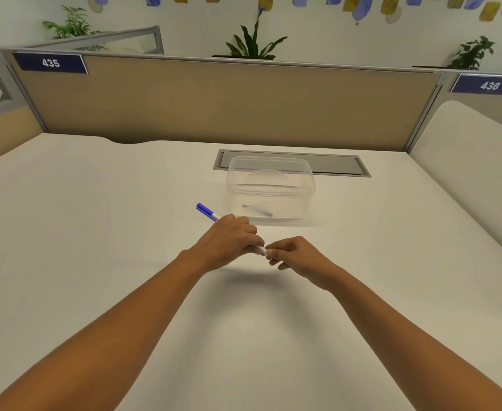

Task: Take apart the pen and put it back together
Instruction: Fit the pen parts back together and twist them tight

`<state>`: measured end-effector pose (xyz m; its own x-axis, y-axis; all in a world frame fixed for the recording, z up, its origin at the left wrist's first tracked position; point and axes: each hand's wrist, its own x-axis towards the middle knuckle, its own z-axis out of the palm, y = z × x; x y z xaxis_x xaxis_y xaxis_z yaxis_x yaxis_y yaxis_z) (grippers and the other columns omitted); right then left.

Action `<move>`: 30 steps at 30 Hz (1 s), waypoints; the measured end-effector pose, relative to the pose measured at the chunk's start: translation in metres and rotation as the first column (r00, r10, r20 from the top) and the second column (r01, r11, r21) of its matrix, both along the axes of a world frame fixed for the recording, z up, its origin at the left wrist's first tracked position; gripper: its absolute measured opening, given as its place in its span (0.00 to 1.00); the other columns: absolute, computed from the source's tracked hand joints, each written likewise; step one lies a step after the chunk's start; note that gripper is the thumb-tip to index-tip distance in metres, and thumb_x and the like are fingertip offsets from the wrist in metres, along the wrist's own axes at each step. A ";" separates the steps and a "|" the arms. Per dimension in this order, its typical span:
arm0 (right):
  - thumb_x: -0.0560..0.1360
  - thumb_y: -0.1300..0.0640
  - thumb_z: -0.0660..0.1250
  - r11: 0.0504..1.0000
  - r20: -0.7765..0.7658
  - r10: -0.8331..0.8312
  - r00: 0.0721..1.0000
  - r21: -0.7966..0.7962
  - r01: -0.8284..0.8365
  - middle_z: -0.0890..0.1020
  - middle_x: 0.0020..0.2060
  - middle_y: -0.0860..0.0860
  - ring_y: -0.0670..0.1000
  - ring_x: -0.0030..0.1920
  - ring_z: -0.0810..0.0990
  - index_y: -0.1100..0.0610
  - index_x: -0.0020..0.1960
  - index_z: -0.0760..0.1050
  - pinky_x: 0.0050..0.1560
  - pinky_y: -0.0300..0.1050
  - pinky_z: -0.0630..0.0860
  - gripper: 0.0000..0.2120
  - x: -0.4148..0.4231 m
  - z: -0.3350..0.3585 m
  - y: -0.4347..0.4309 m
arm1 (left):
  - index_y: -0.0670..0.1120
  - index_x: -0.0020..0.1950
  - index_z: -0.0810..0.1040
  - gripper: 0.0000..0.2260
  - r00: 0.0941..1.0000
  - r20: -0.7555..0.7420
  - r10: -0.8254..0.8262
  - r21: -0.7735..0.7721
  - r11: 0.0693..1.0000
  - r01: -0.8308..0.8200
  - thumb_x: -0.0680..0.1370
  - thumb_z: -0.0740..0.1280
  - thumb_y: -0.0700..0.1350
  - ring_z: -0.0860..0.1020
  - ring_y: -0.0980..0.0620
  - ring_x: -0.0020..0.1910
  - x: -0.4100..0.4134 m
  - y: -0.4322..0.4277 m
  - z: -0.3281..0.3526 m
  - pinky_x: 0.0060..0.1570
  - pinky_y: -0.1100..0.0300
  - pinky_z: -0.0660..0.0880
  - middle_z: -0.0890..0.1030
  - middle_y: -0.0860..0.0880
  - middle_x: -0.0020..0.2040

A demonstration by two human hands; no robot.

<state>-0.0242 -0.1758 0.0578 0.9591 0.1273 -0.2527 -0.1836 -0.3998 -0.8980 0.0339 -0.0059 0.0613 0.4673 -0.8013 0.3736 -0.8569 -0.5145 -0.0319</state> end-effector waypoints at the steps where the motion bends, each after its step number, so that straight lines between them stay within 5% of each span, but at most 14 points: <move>1: 0.74 0.56 0.64 0.998 0.024 -0.019 1.000 -0.054 0.020 0.81 0.41 0.54 0.50 0.42 0.76 0.56 0.47 0.80 0.46 0.42 0.74 0.07 0.000 0.001 0.001 | 0.46 0.40 0.81 0.05 1.000 -0.001 0.000 0.003 1.000 0.000 0.68 0.73 0.45 0.73 0.48 0.29 0.000 0.000 -0.001 0.31 0.59 0.61 0.81 0.48 0.30; 7: 0.71 0.54 0.70 0.974 0.185 -0.100 0.978 -0.183 0.135 0.84 0.47 0.56 0.52 0.44 0.79 0.59 0.49 0.81 0.41 0.38 0.73 0.10 -0.005 0.007 0.007 | 0.45 0.43 0.81 0.05 0.999 -0.033 0.005 0.015 1.000 -0.005 0.70 0.71 0.45 0.74 0.46 0.34 0.002 -0.003 0.003 0.34 0.57 0.61 0.82 0.45 0.34; 10: 0.69 0.56 0.71 0.960 0.236 -0.161 0.958 -0.189 0.208 0.85 0.45 0.58 0.58 0.45 0.81 0.59 0.48 0.82 0.45 0.45 0.77 0.09 -0.006 0.006 0.009 | 0.46 0.42 0.81 0.05 1.000 -0.001 0.016 0.012 1.000 -0.016 0.69 0.72 0.45 0.75 0.46 0.34 0.003 -0.006 0.004 0.35 0.55 0.66 0.82 0.46 0.34; 12: 0.69 0.57 0.72 0.949 0.279 -0.192 0.941 -0.192 0.250 0.85 0.43 0.58 0.54 0.38 0.79 0.59 0.47 0.82 0.38 0.35 0.72 0.09 -0.006 0.005 0.009 | 0.47 0.42 0.81 0.06 0.999 0.025 0.037 -0.015 0.999 -0.037 0.67 0.74 0.44 0.77 0.45 0.37 0.004 -0.008 0.002 0.41 0.52 0.71 0.83 0.48 0.35; 16: 0.68 0.60 0.72 0.911 0.350 -0.299 0.888 -0.171 0.374 0.84 0.43 0.57 0.48 0.36 0.76 0.61 0.48 0.81 0.38 0.34 0.68 0.09 -0.010 0.000 0.005 | 0.46 0.54 0.76 0.18 0.989 0.029 0.147 -0.197 0.971 -0.138 0.66 0.74 0.43 0.77 0.45 0.53 0.003 -0.009 -0.004 0.56 0.48 0.70 0.81 0.47 0.52; 21: 0.70 0.61 0.70 0.844 0.371 -0.396 0.840 -0.214 0.492 0.83 0.46 0.59 0.53 0.45 0.79 0.61 0.51 0.80 0.47 0.41 0.70 0.11 -0.016 -0.016 -0.001 | 0.43 0.62 0.70 0.20 0.900 -0.234 0.369 -0.380 0.817 -0.434 0.73 0.69 0.41 0.69 0.42 0.64 -0.004 -0.005 -0.023 0.63 0.46 0.65 0.72 0.41 0.64; 30: 0.73 0.61 0.62 0.811 0.292 -0.344 0.892 -0.386 0.439 0.80 0.49 0.57 0.57 0.52 0.76 0.61 0.53 0.78 0.50 0.43 0.69 0.11 -0.024 -0.046 0.006 | 0.43 0.69 0.59 0.21 0.633 -0.552 0.543 -0.092 0.715 -0.693 0.79 0.57 0.50 0.53 0.50 0.72 -0.025 -0.003 -0.074 0.71 0.49 0.47 0.58 0.45 0.73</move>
<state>-0.0479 -0.1700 0.0122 0.9381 -0.3462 0.0102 -0.2455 -0.6857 -0.6853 0.0085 -0.0086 -0.0124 0.9800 -0.1548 0.1253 -0.1969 -0.8470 0.4937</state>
